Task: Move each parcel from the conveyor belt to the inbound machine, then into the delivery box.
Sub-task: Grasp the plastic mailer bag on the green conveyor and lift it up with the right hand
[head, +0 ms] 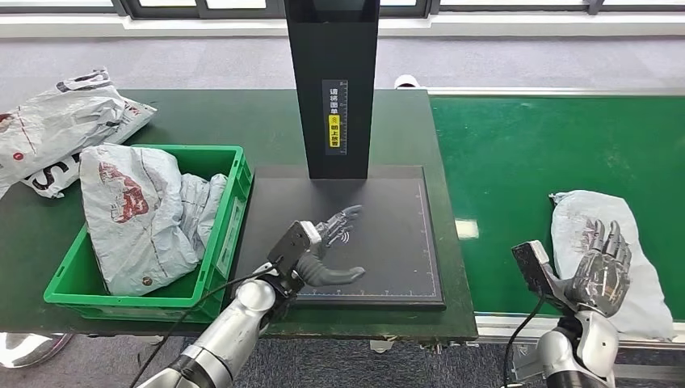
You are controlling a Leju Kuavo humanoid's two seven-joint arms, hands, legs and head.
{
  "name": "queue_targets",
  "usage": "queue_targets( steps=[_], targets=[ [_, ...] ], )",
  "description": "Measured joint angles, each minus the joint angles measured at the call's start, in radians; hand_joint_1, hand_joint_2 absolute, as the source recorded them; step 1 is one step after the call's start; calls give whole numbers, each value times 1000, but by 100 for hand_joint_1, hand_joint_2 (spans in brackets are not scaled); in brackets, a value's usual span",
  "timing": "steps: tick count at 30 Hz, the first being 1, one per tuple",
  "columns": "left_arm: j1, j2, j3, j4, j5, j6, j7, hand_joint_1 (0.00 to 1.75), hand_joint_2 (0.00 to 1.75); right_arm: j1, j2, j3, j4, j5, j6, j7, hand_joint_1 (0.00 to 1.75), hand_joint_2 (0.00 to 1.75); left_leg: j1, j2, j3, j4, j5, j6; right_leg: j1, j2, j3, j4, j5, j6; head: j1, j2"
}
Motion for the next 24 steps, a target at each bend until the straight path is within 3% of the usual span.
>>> queue_targets(
  steps=[4, 7, 9, 12, 23, 24],
  targets=[
    [-6, -29, -45, 51, 31, 11, 5, 0, 175, -53, -63, 0, 199, 139, -13, 154, 0, 175, -1, 0, 0, 1, 0, 1, -1, 0, 0, 0, 1, 1, 0, 0],
    [-25, -26, -69, 80, 38, 23, -14, 0, 175, -109, -115, -5, 372, 232, 192, 349, 0, 175, -1, 0, 0, 1, 1, 2, 0, 0, 0, 0, 1, 1, 0, 0],
    [-40, -16, -76, 97, 46, 26, -30, 0, 175, -144, -140, -13, 463, 263, 327, 420, 0, 175, 0, 1, 0, 0, 1, 3, 0, 0, 1, 0, 1, 1, 0, 0],
    [-48, -2, -79, 112, 52, 30, -43, 0, 175, -189, -158, -19, 554, 284, 376, 447, 0, 175, 0, 3, 2, 0, 1, 3, 2, 2, 2, 0, 1, 1, 0, 0],
    [-50, 21, -90, 116, 51, 49, -40, 0, 175, -273, -171, -33, 686, 312, 385, 455, 0, 175, 1, 4, 2, 3, 2, 5, 1, 2, 5, -1, 3, 5, 0, 0],
    [-50, 21, -90, 116, 51, 49, -40, 0, 175, -275, -171, -34, 690, 310, 387, 451, 44, 175, 1, 4, 2, 3, 2, 5, 1, 2, 5, -2, 4, 5, 0, 0]
  ],
)
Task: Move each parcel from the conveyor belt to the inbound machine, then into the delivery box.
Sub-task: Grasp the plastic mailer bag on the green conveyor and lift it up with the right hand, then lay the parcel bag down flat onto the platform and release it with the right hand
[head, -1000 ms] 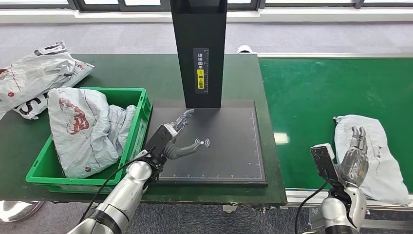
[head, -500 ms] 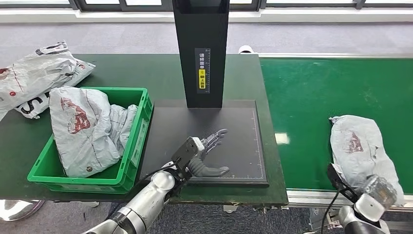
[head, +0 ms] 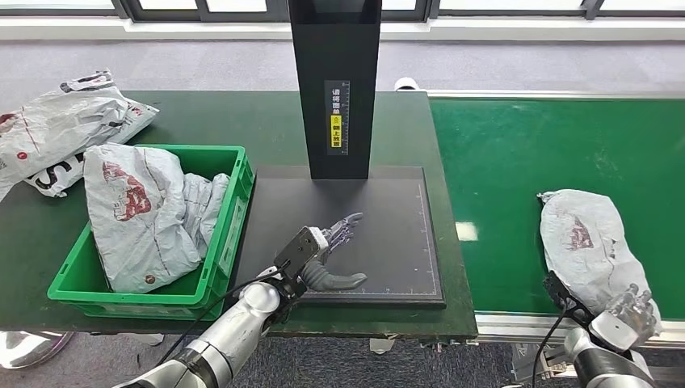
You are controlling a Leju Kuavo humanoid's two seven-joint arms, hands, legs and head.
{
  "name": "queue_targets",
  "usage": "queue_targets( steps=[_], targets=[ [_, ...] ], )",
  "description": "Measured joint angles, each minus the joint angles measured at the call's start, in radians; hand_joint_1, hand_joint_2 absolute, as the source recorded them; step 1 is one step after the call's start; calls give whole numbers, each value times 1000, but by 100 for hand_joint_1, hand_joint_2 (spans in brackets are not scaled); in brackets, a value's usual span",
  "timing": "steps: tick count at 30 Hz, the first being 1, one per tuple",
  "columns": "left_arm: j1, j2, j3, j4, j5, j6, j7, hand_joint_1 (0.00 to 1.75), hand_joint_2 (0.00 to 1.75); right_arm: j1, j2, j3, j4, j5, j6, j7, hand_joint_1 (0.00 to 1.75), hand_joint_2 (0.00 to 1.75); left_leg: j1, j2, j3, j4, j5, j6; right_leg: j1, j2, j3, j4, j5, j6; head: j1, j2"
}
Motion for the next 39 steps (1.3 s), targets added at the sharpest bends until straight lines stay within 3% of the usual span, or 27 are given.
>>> queue_targets(
  steps=[3, 9, 17, 21, 24, 27, 28, 30, 35, 39],
  targets=[
    [0, 2, 0, 0, -1, 2, 4, 0, 175, -11, 0, -20, 13, -33, 42, -44, 175, 175, 0, 0, 0, 0, 0, 0, 0, 0, 1, -1, 1, 1, 0, 0],
    [-1, 5, 0, 0, -14, 14, 7, 0, 175, -25, 5, -116, 28, -125, 142, -189, 175, 175, 1, 0, 2, 0, 0, 2, 1, 0, 6, -4, 1, 2, 0, 0],
    [-2, 15, 0, 3, -12, 20, 10, 0, 175, -48, 7, -176, 30, -147, 137, -280, 175, 175, 1, 0, 3, 0, 0, 3, 1, 1, 6, -5, 3, 3, 0, 0],
    [-2, 17, 0, 5, -8, 24, 15, 0, 175, -50, 11, -187, 30, -154, 73, -341, 175, 175, 1, -1, 2, 0, 1, 3, 1, 0, 6, -5, 3, 3, 0, 0],
    [0, 22, 1, 4, 0, 42, 16, 0, 175, -50, 29, -190, 23, -190, -23, -485, 175, 175, 1, -1, -5, -1, 1, 2, 1, -1, 4, -3, 3, 3, 0, 0],
    [12, 30, 10, -10, 4, 88, 10, 0, 175, -38, 83, -184, -54, -313, -123, -740, 175, 175, 1, 0, -6, -1, 1, 1, 1, 1, 1, -3, 2, 2, 0, 0],
    [15, 31, 17, -16, 3, 106, 7, 0, 175, -22, 112, -170, -114, -369, -140, -803, 175, 175, 2, 0, -4, -2, 2, 0, 2, 1, 0, -3, 3, 1, 0, 0],
    [15, 34, 38, -26, 2, 143, 3, 0, 175, 40, 171, -100, -285, -468, -161, -846, 175, 175, 2, -4, -4, -2, 4, -1, 2, -2, -2, -2, 2, 0, 0, 0],
    [2, 39, 93, -46, -28, 210, 3, 0, 175, 223, 274, 229, -709, -546, -227, -789, 175, 175, 2, -6, -6, -4, 4, -3, 2, -3, -6, 0, 0, -3, 0, 0],
    [-5, 39, 111, -53, -48, 229, -4, 0, 175, 318, 316, 440, -917, -530, -223, -770, 175, 175, 2, -6, -6, -5, 4, -4, 2, -4, -6, 0, -1, -4, 0, 0]
  ],
)
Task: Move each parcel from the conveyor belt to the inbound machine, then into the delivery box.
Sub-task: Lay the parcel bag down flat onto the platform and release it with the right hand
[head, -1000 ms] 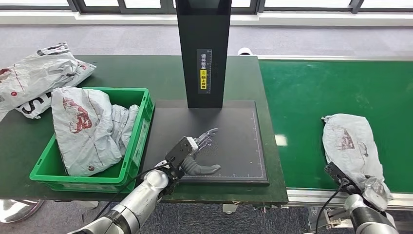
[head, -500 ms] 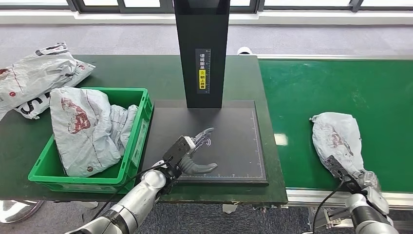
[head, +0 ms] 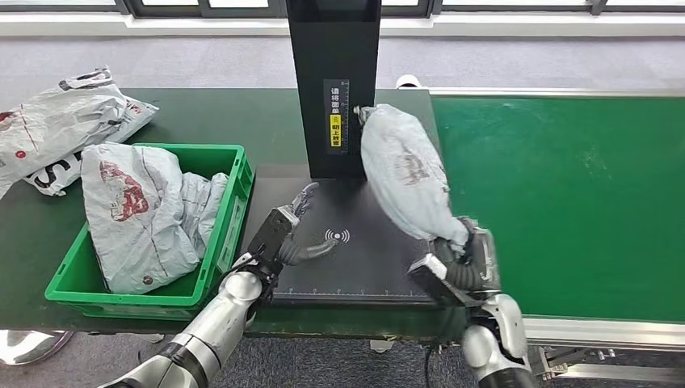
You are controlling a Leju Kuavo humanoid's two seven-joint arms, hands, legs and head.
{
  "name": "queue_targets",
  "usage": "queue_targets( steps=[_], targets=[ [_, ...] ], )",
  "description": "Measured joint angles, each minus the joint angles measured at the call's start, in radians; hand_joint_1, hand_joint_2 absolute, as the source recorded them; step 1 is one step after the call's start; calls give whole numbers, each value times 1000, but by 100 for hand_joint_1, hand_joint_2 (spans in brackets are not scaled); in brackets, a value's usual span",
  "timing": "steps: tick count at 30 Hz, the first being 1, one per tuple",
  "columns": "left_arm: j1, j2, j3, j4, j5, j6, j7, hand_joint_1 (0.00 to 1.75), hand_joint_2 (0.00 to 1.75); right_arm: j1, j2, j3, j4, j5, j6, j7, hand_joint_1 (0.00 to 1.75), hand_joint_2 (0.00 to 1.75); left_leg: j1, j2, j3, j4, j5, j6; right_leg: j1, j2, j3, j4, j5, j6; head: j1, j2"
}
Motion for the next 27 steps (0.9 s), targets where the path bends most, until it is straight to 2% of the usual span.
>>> queue_targets(
  steps=[5, 9, 15, 27],
  targets=[
    [-8, -1, 4, -3, -7, 10, -20, 0, 175, 42, 26, 198, -107, -4, 154, 24, 175, 175, 0, 1, 0, 0, 0, -1, 0, 1, 0, 0, 0, 0, 0, 0],
    [-16, -1, 4, -3, -3, 9, -24, 0, 175, 54, 39, 297, -132, -8, 173, 37, 175, 175, 0, 1, 0, 0, 0, -1, 0, 0, 0, 0, 0, 0, 0, 0],
    [-18, -1, 4, -3, -1, 9, -25, 0, 175, 54, 40, 345, -148, -13, 171, 38, 175, 175, -1, 1, 0, 0, 0, -1, 0, 1, 0, 0, 1, 0, 0, 0],
    [-19, -1, 4, -3, -1, 9, -25, 0, 175, 54, 40, 370, -154, -14, 170, 38, 175, 175, 0, 1, 0, 0, 0, -1, 0, 1, -1, 0, 1, 0, 0, 0]
  ],
)
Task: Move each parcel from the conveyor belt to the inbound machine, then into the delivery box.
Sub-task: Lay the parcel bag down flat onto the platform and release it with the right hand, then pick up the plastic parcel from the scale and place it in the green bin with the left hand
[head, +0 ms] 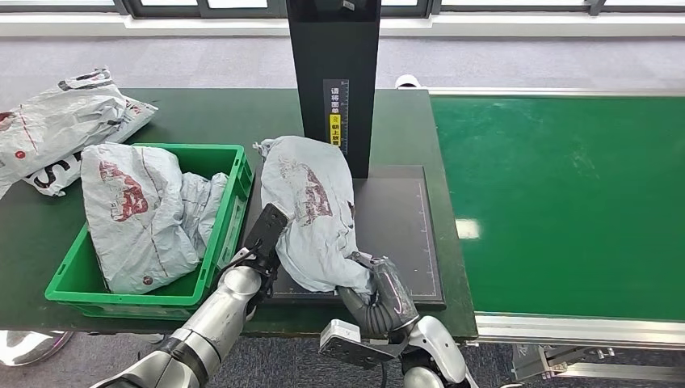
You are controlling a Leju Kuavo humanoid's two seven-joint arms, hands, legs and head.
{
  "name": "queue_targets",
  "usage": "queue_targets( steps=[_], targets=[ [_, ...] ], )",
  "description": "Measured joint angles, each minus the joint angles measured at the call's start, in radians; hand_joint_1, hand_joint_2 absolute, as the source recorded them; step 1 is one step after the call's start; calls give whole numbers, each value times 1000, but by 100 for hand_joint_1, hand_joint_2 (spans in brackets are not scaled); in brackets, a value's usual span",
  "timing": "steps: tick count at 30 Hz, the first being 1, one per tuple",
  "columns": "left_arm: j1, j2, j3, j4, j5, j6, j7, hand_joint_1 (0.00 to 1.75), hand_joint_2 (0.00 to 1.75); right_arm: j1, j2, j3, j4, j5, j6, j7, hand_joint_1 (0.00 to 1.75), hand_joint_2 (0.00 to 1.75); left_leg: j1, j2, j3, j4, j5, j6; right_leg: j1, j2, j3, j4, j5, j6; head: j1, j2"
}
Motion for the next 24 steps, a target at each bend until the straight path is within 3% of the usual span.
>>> queue_targets(
  steps=[16, 20, 21, 24],
  targets=[
    [0, 0, 0, 0, 0, 0, 0, 0, 175, 0, 0, 6, 0, 0, 0, 0, 175, 175, 0, 0, 0, 0, 0, 0, 0, 0, 0, 0, 0, 0, 0, 0],
    [0, 0, 0, 0, -7, 11, 11, 0, 175, 1, 0, 6, 0, 20, 10, 20, 0, 175, 0, 0, 0, 0, 0, 0, 0, 0, 0, 0, 0, 0, 0, 0],
    [0, -1, 0, 1, -19, 33, 30, 0, 175, 4, -2, 6, 0, 56, 22, 60, 0, 175, 0, 0, 0, 0, 0, 0, 0, 0, 0, 0, 0, 0, 0, 0],
    [0, -7, 0, 9, -66, 128, 98, 0, 175, 38, -17, 6, 24, 200, 27, 293, 0, 175, 0, -1, 0, 0, 0, 0, 0, -1, 0, 0, 0, 0, 0, 0]
  ],
)
